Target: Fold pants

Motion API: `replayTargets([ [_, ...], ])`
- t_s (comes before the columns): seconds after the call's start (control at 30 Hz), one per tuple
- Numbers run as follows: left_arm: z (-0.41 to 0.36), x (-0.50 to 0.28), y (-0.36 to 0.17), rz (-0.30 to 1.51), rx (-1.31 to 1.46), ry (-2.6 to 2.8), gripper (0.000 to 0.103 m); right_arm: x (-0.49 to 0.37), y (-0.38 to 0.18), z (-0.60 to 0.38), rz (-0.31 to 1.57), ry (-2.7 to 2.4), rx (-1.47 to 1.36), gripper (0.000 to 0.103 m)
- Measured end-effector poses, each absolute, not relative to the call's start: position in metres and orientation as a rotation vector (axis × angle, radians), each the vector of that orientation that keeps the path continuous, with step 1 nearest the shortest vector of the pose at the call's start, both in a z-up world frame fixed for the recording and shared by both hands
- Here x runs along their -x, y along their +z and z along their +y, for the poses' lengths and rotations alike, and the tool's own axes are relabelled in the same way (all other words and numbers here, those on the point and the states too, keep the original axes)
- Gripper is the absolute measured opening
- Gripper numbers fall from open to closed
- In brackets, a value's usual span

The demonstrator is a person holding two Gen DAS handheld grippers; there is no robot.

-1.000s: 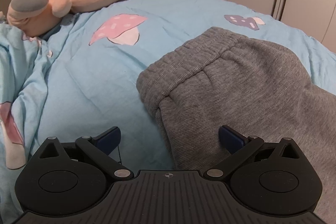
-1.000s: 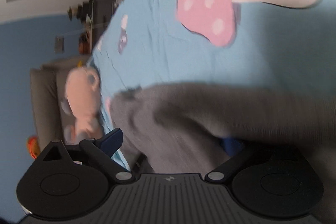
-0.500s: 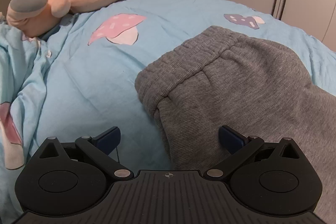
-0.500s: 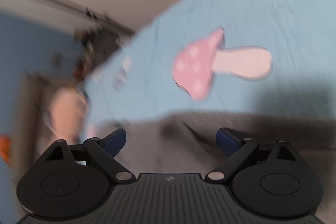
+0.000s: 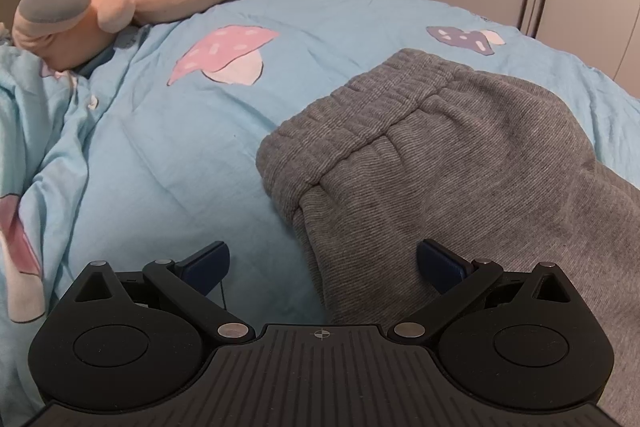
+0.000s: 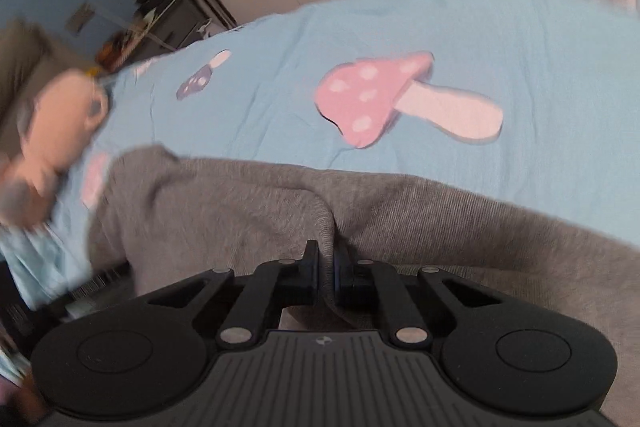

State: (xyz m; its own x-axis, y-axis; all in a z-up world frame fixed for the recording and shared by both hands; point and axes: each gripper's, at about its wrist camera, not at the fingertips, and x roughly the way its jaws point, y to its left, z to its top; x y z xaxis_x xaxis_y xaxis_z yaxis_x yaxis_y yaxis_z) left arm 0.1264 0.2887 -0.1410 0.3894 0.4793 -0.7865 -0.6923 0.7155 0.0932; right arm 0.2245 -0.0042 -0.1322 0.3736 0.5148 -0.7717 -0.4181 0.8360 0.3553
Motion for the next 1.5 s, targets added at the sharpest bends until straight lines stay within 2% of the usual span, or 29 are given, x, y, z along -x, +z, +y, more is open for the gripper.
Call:
replayTargets([
  [0.23,0.289,-0.127,-0.141,0.9,0.266,0.757,0.103,-0.178,-0.128,0.03,0.868,0.586,0.215,0.011],
  [0.43,0.287,-0.127,-0.141,0.901,0.256,0.761,0.103,-0.151,-0.128,0.038,0.813,0.565,0.302,0.011],
  [0.57,0.287,-0.128,-0.141,0.901,0.253,0.762,0.103,-0.169,-0.131,0.026,0.912,0.6,0.181,0.012],
  [0.6,0.287,-0.128,-0.141,0.901,0.253,0.762,0.103,-0.18,-0.13,0.017,0.953,0.609,0.081,0.018],
  [0.67,0.286,-0.128,-0.141,0.901,0.255,0.764,0.103,-0.21,-0.132,-0.01,1.046,0.634,-0.22,0.046],
  [0.7,0.286,-0.128,-0.141,0.901,0.254,0.764,0.103,-0.223,-0.137,-0.022,1.092,0.647,-0.365,0.069],
  [0.73,0.286,-0.128,-0.141,0.901,0.252,0.763,0.103,-0.234,-0.143,-0.032,1.127,0.637,-0.491,0.072],
  [0.9,0.287,-0.128,-0.142,0.901,0.258,0.763,0.103,-0.275,-0.174,-0.059,1.27,0.591,-0.86,0.072],
  [0.97,0.287,-0.128,-0.142,0.902,0.26,0.763,0.103,-0.282,-0.187,-0.055,1.39,0.594,-0.931,0.068],
  [1.03,0.287,-0.129,-0.142,0.902,0.26,0.764,0.103,-0.286,-0.188,-0.051,1.436,0.58,-0.934,0.066],
  [1.07,0.287,-0.129,-0.142,0.902,0.259,0.765,0.103,-0.288,-0.188,-0.05,1.45,0.573,-0.932,0.061],
  [1.13,0.287,-0.129,-0.142,0.903,0.26,0.764,0.103,-0.29,-0.19,-0.047,1.467,0.534,-0.882,0.026],
  [1.2,0.288,-0.129,-0.142,0.902,0.265,0.761,0.103,-0.289,-0.19,-0.051,1.445,0.516,-0.867,0.007],
  [1.33,0.288,-0.129,-0.143,0.899,0.267,0.76,0.103,-0.301,-0.163,-0.073,1.196,0.524,-0.923,0.005],
  [1.43,0.288,-0.129,-0.143,0.9,0.261,0.761,0.103,-0.312,-0.139,-0.085,0.988,0.415,-0.766,0.0],
  [1.5,0.289,-0.129,-0.143,0.901,0.263,0.759,0.103,-0.318,-0.134,-0.098,0.95,0.338,-0.763,0.002],
])
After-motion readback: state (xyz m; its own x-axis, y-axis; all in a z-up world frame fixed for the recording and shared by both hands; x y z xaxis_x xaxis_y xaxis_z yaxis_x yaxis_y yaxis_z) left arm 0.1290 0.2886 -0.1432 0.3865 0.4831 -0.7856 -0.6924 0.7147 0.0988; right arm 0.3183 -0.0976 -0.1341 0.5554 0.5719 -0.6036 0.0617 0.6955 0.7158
